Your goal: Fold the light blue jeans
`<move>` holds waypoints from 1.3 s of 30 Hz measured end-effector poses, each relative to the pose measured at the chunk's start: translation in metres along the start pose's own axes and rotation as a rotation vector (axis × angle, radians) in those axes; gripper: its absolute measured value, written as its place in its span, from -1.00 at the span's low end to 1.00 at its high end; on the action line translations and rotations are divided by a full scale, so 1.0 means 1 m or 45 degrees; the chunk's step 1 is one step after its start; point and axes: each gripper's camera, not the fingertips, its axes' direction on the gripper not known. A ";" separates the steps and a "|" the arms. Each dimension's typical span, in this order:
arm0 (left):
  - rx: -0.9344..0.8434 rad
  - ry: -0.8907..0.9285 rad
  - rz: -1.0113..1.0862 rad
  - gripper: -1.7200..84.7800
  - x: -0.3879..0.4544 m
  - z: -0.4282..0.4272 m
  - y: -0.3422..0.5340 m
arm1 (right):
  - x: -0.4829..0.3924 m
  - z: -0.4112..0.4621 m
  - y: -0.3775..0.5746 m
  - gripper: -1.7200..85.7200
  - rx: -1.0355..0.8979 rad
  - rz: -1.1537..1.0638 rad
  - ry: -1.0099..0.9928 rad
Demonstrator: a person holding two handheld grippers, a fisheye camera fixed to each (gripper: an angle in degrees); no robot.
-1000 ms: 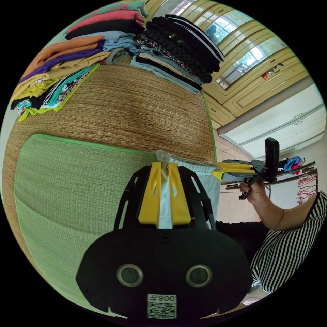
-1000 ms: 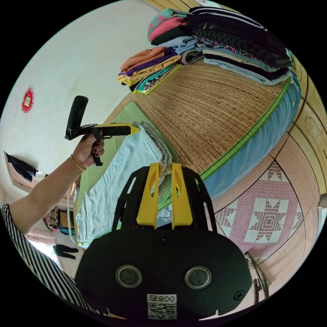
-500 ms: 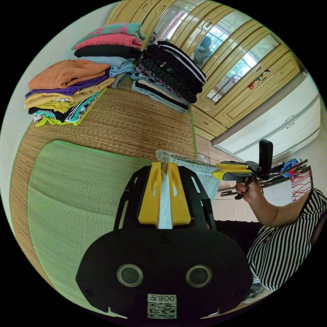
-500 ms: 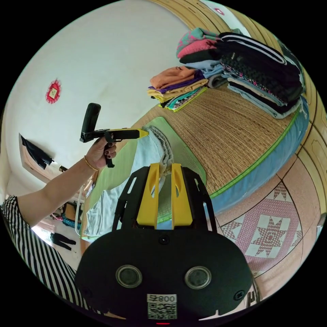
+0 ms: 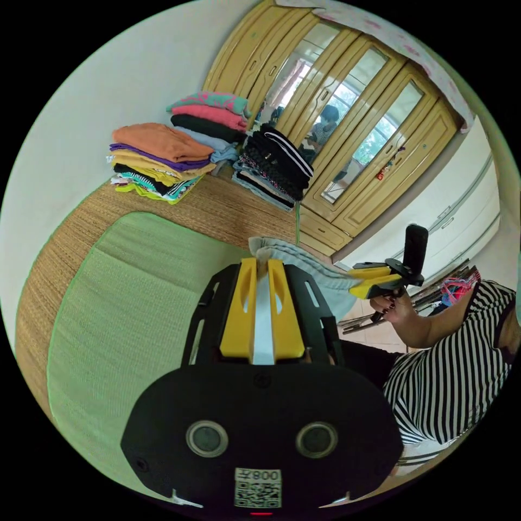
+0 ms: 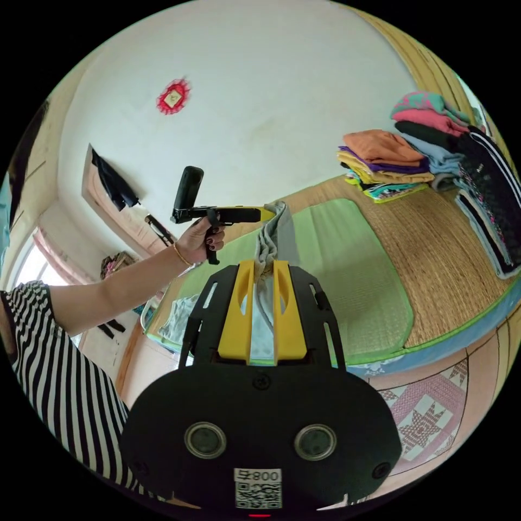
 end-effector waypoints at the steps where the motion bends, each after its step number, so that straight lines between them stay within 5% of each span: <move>1: 0.025 -0.003 -0.020 -0.90 -0.007 -0.004 0.020 | -0.017 0.007 -0.012 -0.81 -0.023 -0.038 -0.032; 10: 0.096 -0.052 -0.259 -0.88 -0.081 -0.003 0.186 | -0.123 0.091 -0.084 -0.81 -0.260 -0.241 -0.208; 20: 0.022 -0.004 -0.572 -0.85 -0.184 0.090 0.340 | -0.194 0.212 -0.124 -0.81 -0.631 -0.279 -0.259; 30: 0.035 -0.008 -0.844 -0.87 -0.255 0.158 0.444 | -0.253 0.282 -0.162 -0.79 -0.874 -0.324 -0.328; 39: 0.157 0.214 -0.877 -0.80 -0.263 0.235 0.484 | -0.311 0.295 -0.202 -0.90 -0.978 -0.331 -0.492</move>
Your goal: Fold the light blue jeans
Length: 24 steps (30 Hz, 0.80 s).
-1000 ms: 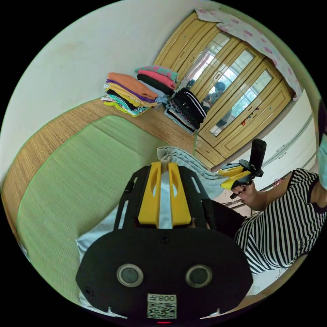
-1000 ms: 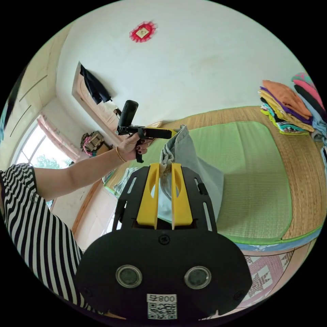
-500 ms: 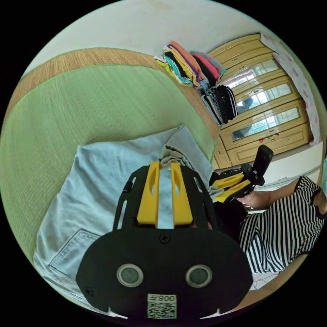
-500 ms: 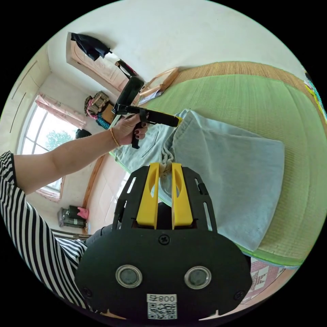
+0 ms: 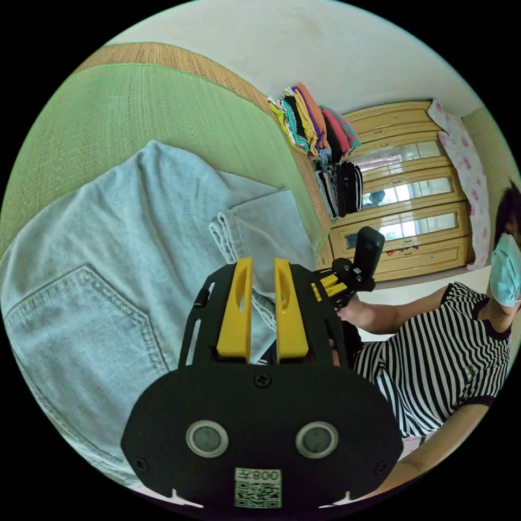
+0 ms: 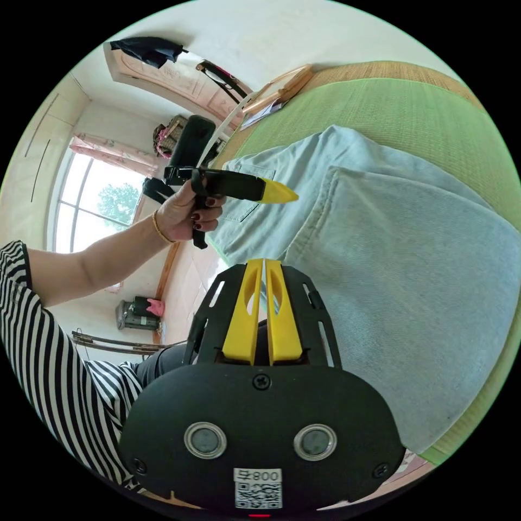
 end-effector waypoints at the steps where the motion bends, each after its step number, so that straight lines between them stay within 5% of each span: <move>1: -0.013 0.015 0.006 -0.80 -0.003 0.012 0.002 | -0.010 -0.001 -0.006 -0.92 -0.011 -0.022 -0.007; 24: -0.099 -0.336 -0.066 -0.89 -0.034 0.151 0.021 | -0.141 -0.050 -0.130 -0.96 0.012 -0.160 0.616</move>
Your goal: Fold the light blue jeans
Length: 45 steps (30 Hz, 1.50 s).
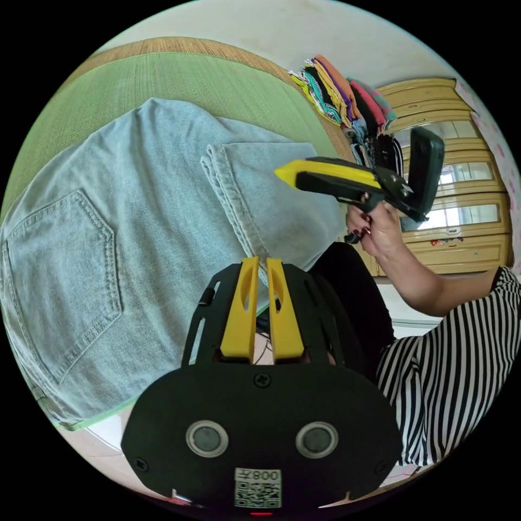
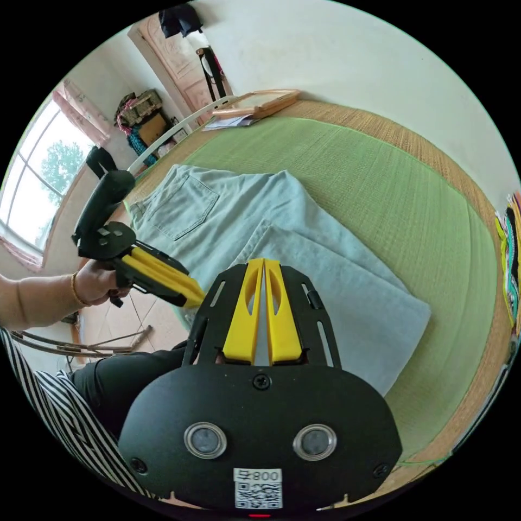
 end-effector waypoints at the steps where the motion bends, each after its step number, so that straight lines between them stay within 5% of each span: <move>1: 0.002 -0.005 0.003 -0.89 0.001 0.005 -0.001 | -0.005 0.015 -0.012 -0.96 -0.066 -0.022 0.023; 3: 0.008 -0.009 0.004 -0.90 0.002 0.012 -0.001 | -0.014 0.044 -0.023 -0.96 -0.234 -0.055 0.078; 13: 0.058 -0.045 0.019 -0.91 0.021 0.034 0.005 | -0.045 0.011 -0.047 -0.96 -0.015 -0.062 -0.010; 22: 0.119 -0.028 0.071 -0.95 0.052 0.054 0.018 | -0.039 0.075 -0.063 -0.96 -0.155 0.015 -0.103; 30: 0.142 -0.121 0.075 -0.96 0.083 0.047 0.035 | -0.033 0.044 0.032 -0.96 -0.046 0.073 -0.262; 34: 0.183 -0.048 0.025 -0.96 0.087 0.047 0.043 | -0.041 0.094 0.093 -0.96 -0.243 0.116 -0.295; 45: 0.059 -0.125 0.048 -0.95 0.141 0.047 0.048 | -0.053 0.152 0.157 -0.96 -0.171 0.163 -0.366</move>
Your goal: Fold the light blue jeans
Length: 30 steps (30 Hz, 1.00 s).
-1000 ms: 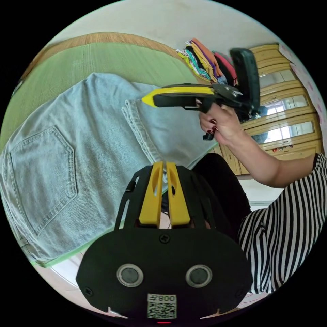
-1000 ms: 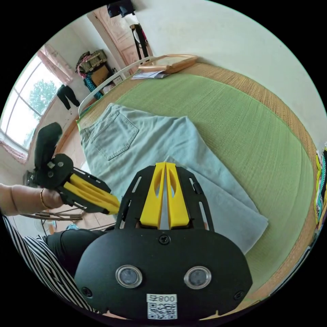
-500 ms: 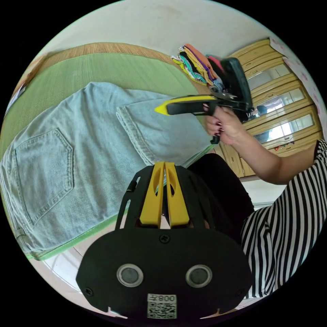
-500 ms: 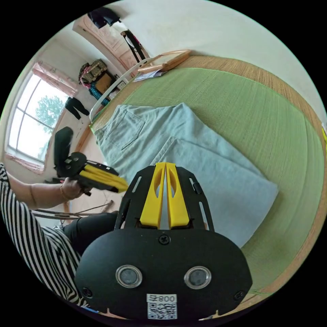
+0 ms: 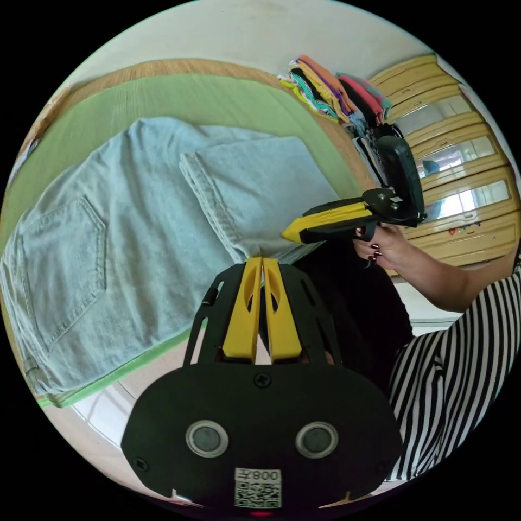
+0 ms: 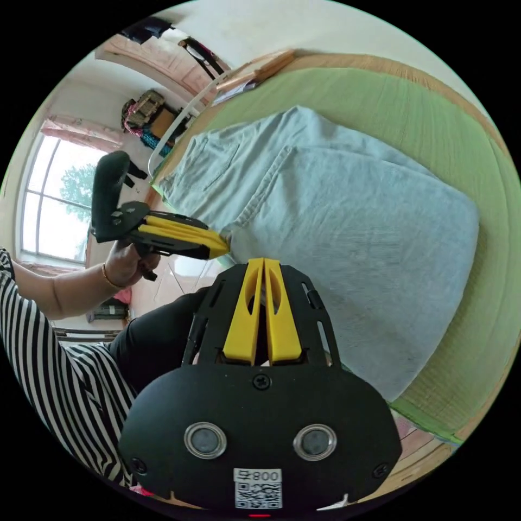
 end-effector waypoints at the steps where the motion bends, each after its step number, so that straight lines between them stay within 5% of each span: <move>1: 0.022 0.023 -0.022 -0.95 0.003 -0.003 0.002 | 0.004 0.002 0.007 -0.95 -0.006 -0.003 0.000; 10: 0.125 0.101 0.146 -0.90 0.064 -0.028 -0.005 | 0.119 -0.036 0.138 -0.86 0.327 0.490 0.169; 21: 0.074 0.152 0.347 -0.75 0.155 -0.013 -0.059 | 0.224 0.064 0.230 -0.87 0.343 0.725 -0.353; 30: 0.016 -0.169 0.557 -0.65 0.249 0.006 -0.070 | 0.255 0.115 0.249 -0.88 0.465 0.645 -0.644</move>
